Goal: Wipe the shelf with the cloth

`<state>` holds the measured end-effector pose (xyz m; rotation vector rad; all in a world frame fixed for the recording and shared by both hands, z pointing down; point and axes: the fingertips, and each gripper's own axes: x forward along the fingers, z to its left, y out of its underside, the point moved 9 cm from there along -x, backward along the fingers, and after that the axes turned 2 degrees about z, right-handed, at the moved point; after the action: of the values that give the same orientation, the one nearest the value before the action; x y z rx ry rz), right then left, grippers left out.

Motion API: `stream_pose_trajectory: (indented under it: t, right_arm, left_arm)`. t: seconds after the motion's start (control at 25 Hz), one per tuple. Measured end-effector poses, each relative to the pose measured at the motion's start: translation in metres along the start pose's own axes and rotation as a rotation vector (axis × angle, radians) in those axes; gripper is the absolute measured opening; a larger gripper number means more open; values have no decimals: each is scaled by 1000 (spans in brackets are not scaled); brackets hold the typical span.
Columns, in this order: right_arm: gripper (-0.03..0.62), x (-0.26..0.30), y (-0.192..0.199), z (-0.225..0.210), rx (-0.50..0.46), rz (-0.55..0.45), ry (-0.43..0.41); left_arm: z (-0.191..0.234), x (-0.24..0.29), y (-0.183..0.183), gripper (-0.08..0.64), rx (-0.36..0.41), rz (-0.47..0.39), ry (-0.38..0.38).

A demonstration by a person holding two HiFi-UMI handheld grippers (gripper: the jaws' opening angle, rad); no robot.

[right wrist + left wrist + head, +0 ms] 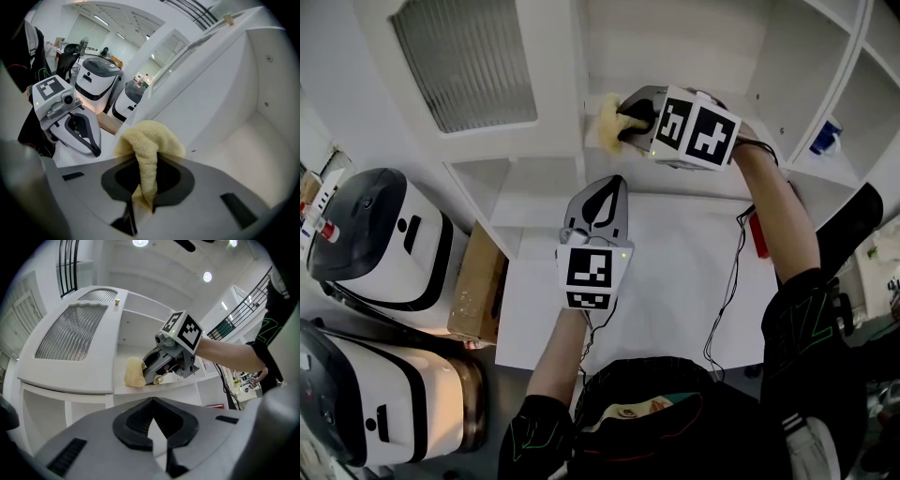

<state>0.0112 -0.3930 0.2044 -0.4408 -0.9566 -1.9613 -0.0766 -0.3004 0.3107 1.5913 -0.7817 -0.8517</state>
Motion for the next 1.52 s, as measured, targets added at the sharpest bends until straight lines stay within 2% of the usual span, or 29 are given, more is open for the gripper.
stream_pose_trajectory:
  t: [0.8, 0.96, 1.28, 1.52]
  right_arm:
    - [52, -50, 58, 11, 158, 38, 99]
    - [52, -61, 72, 15, 191, 39, 137]
    - [52, -104, 138, 17, 289, 60, 251]
    - [52, -108, 142, 20, 348, 79, 321]
  left_arm:
    - [-37, 11, 11, 0, -49, 31, 93]
    - [-46, 11, 8, 0, -119, 13, 113]
    - [-100, 35, 11, 0, -152, 42, 174]
    - [-94, 32, 15, 0, -169, 42, 209]
